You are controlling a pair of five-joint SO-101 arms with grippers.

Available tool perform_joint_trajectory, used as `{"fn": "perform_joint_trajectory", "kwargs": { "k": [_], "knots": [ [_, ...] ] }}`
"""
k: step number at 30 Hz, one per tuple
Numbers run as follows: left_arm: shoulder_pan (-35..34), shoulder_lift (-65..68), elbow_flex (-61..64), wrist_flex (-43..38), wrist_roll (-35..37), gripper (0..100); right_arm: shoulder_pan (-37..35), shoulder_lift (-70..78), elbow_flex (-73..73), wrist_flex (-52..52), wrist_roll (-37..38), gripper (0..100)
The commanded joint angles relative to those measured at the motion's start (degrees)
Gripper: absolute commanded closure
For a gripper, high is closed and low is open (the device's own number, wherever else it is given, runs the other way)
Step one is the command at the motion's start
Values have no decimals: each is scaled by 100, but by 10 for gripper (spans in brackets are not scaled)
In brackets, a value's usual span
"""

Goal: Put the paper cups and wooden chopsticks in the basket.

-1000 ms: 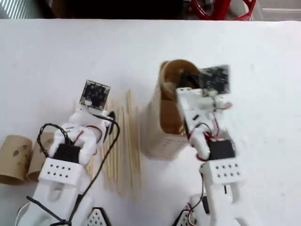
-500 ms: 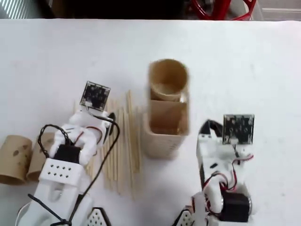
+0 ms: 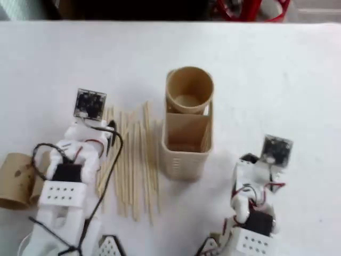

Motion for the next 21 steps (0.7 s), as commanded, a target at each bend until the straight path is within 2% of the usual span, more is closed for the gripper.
{"fn": "perform_joint_trajectory", "kwargs": {
  "k": [1, 6, 7, 10, 12, 14, 17, 21],
  "knots": [
    [-31, -22, -44, -105, -35, 845, 57, -57, 70, 312, 9, 978],
    [-224, -22, -316, 255, -299, 846, 48, -40, 70, 1657, -26, 978],
    [-347, -22, -501, 422, -308, 846, 40, -57, 70, 1666, 0, 979],
    [-699, -22, -1345, 1222, -299, 846, 48, -48, 70, 1640, 0, 979],
    [-1033, -22, -2066, 2110, -220, 843, 48, -48, 70, 1640, 0, 979],
    [-1560, -22, -2954, 3200, -97, 842, 48, -48, 70, 1640, 0, 979],
    [-2738, -22, -4141, 4695, -158, 842, 40, -48, 70, 1640, 0, 979],
    [-4347, -22, -4536, 5749, -1319, 796, 48, -48, 70, 1640, 0, 979]
  ]
}}
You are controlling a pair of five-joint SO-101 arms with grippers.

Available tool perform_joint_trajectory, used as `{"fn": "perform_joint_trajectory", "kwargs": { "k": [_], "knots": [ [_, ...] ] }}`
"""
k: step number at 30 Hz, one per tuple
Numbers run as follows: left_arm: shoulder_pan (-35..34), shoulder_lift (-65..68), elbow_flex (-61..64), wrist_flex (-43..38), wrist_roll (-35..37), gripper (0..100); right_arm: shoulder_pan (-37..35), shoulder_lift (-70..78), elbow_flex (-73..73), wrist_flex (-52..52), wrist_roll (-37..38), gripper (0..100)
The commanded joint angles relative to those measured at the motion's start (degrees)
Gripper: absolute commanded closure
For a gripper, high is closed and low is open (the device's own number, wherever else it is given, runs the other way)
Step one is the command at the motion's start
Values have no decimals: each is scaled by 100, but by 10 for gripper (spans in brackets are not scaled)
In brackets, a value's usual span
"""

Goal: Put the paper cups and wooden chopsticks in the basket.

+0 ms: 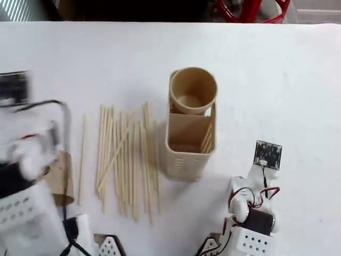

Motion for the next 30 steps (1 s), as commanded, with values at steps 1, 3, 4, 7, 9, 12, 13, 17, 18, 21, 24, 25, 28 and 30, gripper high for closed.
{"fn": "perform_joint_trajectory", "kwargs": {
  "k": [1, 3, 4, 7, 9, 12, 13, 17, 18, 21, 24, 25, 28, 30],
  "knots": [
    [-1499, -13, -501, 897, -941, 769, 40, -40, 53, 31, 0, 979],
    [-2176, -13, -334, 1073, -1284, 727, 40, -40, 53, 31, 0, 979],
    [-2440, -13, -176, 1116, -1442, 715, 40, -40, 53, 31, 0, 979],
    [-3125, -13, 615, 1020, -2022, 714, 40, -40, 53, 31, 0, 979],
    [-3530, -13, 1310, 738, -2558, 714, 40, -40, 53, 31, 0, 979],
    [-3811, -13, 2277, -26, -2980, 714, 40, -40, 53, 31, 0, 979],
    [-3811, -13, 2532, -308, -2998, 714, 40, -40, 53, 31, 0, 979],
    [-3811, -13, 2866, -1090, -2778, 713, 40, -40, 53, 31, 0, 979],
    [-3811, -13, 2866, -1169, -2716, 712, 40, -40, 53, 31, 0, 979],
    [-3811, 13, 2919, -1310, -2664, 711, 40, -40, 53, 31, 0, 979],
    [-3811, 22, 2919, -1495, -2664, 710, 40, -40, 53, 31, 0, 979],
    [-3811, 22, 2927, -1547, -2664, 710, 40, -40, 53, 31, 0, 979],
    [-3811, -4, 3042, -1767, -2655, 710, 40, -40, 53, 31, 0, 979],
    [-3758, -4, 3138, -1890, -2655, 710, 40, -40, 53, 31, 0, 979]
  ]
}}
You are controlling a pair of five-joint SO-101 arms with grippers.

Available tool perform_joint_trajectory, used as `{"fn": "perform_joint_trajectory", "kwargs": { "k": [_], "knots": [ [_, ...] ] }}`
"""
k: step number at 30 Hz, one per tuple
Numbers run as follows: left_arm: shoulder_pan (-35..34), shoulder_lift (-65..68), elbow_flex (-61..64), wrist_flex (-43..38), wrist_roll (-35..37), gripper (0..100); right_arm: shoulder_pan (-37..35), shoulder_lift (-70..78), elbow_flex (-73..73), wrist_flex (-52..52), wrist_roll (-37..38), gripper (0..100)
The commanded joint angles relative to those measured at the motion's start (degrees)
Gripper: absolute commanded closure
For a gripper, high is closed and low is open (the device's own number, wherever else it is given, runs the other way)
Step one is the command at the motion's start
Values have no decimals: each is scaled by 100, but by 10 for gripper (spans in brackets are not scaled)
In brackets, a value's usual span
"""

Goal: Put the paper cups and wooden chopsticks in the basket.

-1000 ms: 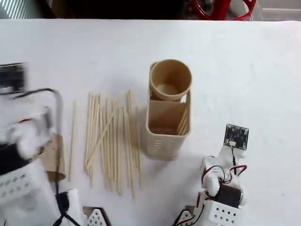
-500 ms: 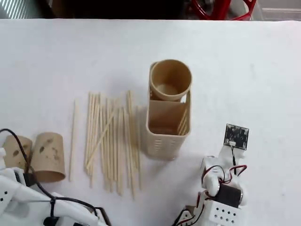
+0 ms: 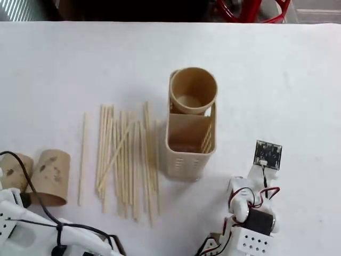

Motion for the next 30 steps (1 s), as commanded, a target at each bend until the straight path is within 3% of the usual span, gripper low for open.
{"fn": "perform_joint_trajectory", "kwargs": {
  "k": [1, 10, 19, 24, 30],
  "knots": [
    [75, -4, 79, -273, 79, 710, 40, -40, 53, 31, 0, 979],
    [875, 22, 545, -1327, 686, 714, 40, -40, 53, 31, 0, 979],
    [1763, -4, 1029, -1424, 1002, 714, 40, -40, 53, 31, 0, 979],
    [1842, -13, 1134, -1565, 1011, 716, 40, -40, 53, 31, 0, 979],
    [1859, 4, 1363, -2532, 1240, 799, 40, -40, 53, 31, 0, 979]
  ]
}}
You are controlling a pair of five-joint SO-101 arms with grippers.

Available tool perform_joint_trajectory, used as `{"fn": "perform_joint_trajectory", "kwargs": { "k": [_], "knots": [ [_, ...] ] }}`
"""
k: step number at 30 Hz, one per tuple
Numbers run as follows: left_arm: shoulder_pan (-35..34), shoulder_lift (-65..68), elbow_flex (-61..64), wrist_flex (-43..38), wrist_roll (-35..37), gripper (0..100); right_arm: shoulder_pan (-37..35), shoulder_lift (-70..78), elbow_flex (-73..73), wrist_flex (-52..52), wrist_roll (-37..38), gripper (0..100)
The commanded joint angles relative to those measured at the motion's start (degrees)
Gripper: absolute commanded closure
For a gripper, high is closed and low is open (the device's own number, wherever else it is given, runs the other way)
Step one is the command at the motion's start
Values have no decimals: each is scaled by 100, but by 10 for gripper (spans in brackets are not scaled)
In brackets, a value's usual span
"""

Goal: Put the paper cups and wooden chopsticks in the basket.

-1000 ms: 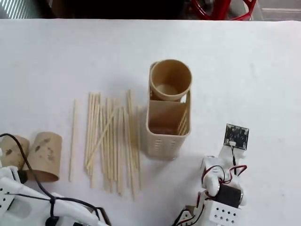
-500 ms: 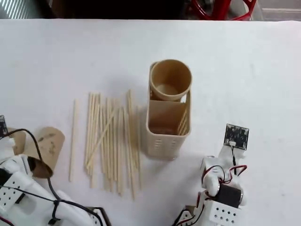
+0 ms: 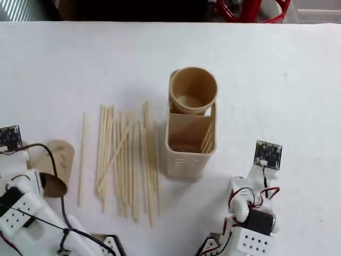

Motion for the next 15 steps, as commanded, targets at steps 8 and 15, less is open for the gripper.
{"fn": "perform_joint_trajectory", "kwargs": {
  "k": [8, 15],
  "knots": [
    [92, -13, 431, -1371, 316, 905, 31, -40, 53, 31, 0, 979],
    [163, -13, -360, 70, 299, 979, 31, -40, 53, 31, 0, 979]
  ]
}}
